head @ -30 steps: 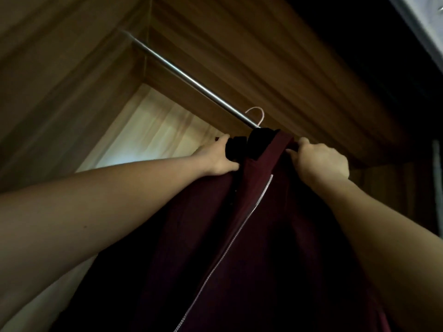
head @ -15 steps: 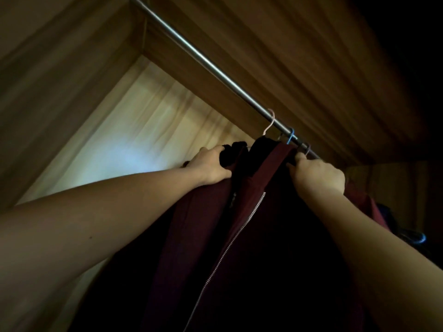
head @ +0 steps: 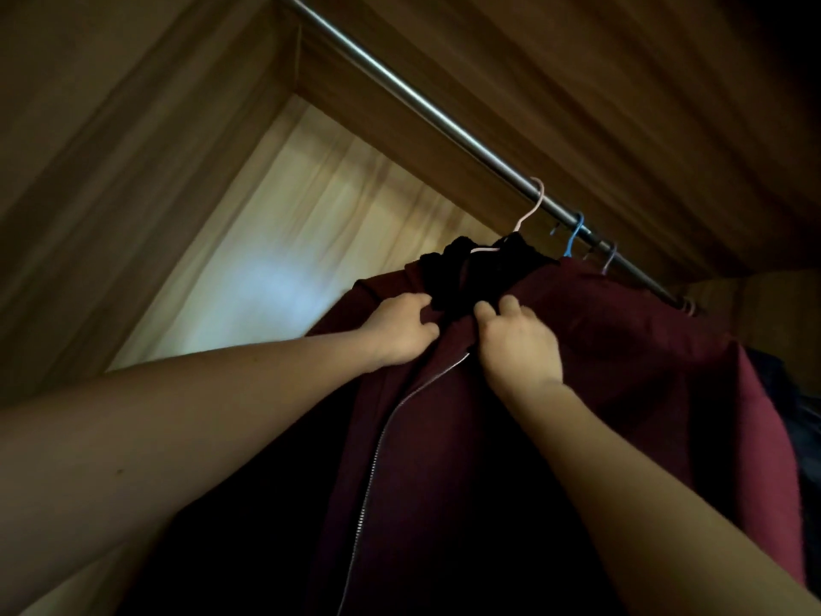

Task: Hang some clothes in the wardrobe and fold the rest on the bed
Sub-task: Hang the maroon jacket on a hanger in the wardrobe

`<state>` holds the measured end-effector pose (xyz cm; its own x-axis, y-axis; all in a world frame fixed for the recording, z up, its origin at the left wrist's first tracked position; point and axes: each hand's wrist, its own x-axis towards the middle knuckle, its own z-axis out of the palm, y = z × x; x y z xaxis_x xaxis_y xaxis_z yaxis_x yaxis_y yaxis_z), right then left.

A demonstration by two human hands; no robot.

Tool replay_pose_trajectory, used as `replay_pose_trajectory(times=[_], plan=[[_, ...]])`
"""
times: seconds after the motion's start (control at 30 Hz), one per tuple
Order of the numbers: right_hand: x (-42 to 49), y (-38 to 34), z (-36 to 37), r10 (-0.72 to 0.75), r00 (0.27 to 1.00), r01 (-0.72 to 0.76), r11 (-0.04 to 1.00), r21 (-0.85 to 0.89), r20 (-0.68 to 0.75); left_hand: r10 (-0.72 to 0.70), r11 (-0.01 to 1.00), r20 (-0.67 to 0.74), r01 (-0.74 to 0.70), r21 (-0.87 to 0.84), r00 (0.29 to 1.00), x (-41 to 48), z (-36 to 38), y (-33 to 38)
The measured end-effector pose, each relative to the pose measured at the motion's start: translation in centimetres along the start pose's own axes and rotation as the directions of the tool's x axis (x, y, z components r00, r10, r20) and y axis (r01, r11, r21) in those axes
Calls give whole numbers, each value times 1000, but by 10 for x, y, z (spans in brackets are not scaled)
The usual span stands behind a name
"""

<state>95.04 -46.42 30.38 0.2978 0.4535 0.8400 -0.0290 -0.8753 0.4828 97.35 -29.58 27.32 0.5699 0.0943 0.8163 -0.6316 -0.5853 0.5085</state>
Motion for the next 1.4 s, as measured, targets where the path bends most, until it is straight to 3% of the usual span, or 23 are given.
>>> replay_pose_trajectory(times=[0.17,0.3,0.43,0.53,0.63,0.7,0.77,0.9,1.1,1.17,1.4], plan=[[-13,-3,7,-7,999,9,997,-83,31,35,999,-13,-36,-35,999,-23,2,-14],[-38,-8,-3,-28,998,34,993,-115,50,57,996,-17,-56,64,998,-37,-2,-14],[-95,-32,-13,-142,978,118,981,156,153,58,988,28,-62,142,998,-72,-1,-22],[-143,-54,-16,-281,922,183,923,339,267,7,994,59,-14,110,998,-109,-1,-33],[-180,-66,-17,-286,824,-48,824,564,488,-145,982,174,120,144,974,-153,-10,-44],[-203,-71,-19,-340,724,-243,688,684,600,-281,942,280,207,266,918,-184,-21,-50],[-227,-73,-22,-388,655,-341,614,712,648,-395,876,375,220,430,839,-214,-35,-49],[-278,-77,-37,-438,597,-400,563,723,672,-584,730,512,132,671,629,-271,-50,-28],[-372,-58,-67,-547,520,-437,490,754,656,-689,669,589,59,741,421,-364,-23,33],[-401,-40,-74,-539,519,-426,510,747,664,-683,675,623,4,737,381,-391,-5,55],[-478,33,-87,-493,464,-459,576,676,736,-637,722,692,-50,690,338,-444,67,121]])
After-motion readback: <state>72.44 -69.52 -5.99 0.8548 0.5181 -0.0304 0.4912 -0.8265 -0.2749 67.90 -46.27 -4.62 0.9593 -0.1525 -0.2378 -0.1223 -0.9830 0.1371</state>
